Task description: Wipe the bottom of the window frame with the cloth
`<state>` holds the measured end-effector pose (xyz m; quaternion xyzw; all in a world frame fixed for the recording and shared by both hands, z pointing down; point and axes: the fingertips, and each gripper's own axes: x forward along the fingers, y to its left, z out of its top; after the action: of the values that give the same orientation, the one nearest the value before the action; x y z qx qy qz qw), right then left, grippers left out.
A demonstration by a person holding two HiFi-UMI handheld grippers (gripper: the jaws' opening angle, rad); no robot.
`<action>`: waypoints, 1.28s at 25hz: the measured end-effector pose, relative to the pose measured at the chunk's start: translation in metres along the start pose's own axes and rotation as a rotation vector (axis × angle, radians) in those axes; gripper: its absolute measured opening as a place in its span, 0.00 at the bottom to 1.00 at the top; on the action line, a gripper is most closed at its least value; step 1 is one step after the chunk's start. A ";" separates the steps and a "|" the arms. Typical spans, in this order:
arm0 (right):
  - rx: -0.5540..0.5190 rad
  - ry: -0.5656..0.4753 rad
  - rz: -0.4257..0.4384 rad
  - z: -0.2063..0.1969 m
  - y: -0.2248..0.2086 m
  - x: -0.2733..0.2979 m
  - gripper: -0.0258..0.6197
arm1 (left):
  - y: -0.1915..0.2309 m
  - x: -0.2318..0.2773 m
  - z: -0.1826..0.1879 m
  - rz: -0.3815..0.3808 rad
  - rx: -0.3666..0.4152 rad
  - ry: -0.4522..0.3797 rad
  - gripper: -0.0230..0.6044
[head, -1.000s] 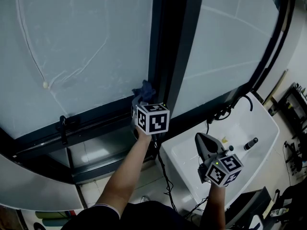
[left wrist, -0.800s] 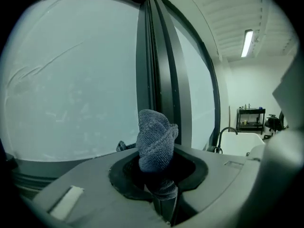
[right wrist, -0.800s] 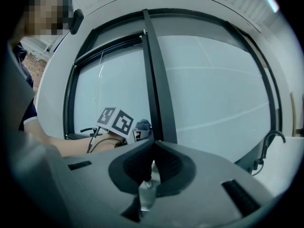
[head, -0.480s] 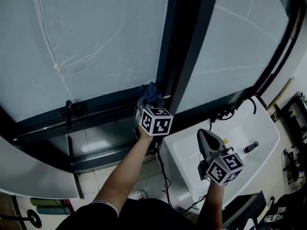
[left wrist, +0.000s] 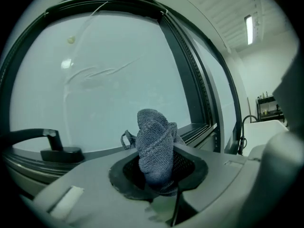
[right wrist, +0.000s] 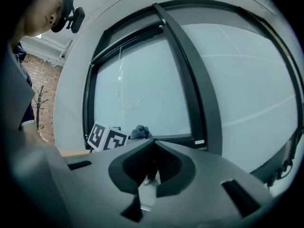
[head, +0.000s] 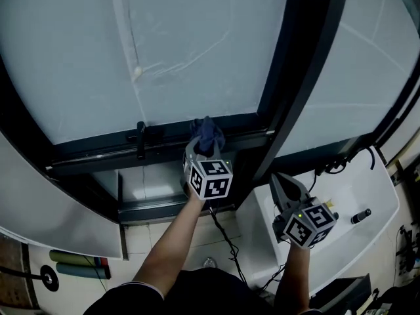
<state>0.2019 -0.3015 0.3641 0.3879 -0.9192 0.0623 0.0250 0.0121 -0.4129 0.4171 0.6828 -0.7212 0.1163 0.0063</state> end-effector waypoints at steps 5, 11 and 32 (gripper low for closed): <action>-0.010 -0.004 0.064 0.000 0.048 0.023 0.04 | 0.055 -0.024 -0.015 0.056 0.001 -0.016 0.19; -0.011 0.003 0.094 -0.002 0.089 0.035 0.04 | 0.100 -0.047 -0.028 0.095 0.007 -0.053 0.19; -0.072 0.045 0.281 -0.004 0.231 0.103 0.04 | 0.301 -0.141 -0.091 0.295 -0.047 0.004 0.19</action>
<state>-0.0360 -0.2143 0.3562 0.2528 -0.9653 0.0408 0.0506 -0.2886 -0.2463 0.4345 0.5687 -0.8164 0.1004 0.0063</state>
